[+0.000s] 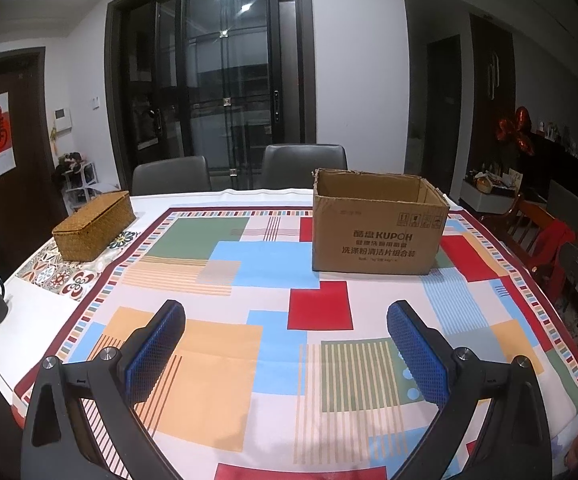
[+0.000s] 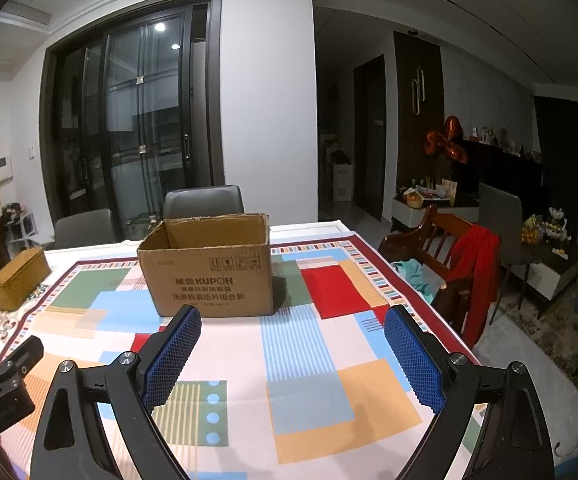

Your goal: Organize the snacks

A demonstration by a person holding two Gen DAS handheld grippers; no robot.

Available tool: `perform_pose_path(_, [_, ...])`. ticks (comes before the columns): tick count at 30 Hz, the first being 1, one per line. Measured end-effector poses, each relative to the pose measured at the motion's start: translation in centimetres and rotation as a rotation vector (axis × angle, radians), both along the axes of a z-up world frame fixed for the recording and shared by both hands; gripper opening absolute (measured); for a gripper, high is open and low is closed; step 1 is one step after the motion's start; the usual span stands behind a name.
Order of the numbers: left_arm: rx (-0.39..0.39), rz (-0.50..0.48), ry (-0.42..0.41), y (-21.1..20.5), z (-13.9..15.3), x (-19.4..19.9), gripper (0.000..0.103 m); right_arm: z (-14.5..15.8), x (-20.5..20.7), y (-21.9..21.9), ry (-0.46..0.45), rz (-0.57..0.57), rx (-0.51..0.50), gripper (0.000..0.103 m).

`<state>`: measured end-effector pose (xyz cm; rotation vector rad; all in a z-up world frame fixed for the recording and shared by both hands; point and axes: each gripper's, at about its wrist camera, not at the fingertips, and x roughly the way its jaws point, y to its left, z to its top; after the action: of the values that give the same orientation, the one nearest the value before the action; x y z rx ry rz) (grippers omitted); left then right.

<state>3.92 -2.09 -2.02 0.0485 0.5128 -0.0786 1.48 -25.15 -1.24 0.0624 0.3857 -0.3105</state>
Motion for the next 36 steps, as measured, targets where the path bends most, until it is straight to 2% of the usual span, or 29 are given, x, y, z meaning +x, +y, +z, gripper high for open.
perform_pose_path(36, [-0.004,0.004,-0.006,-0.21,0.24,-0.19,0.103,-0.33,-0.13,0.07,0.003,-0.001,0.002,0.094])
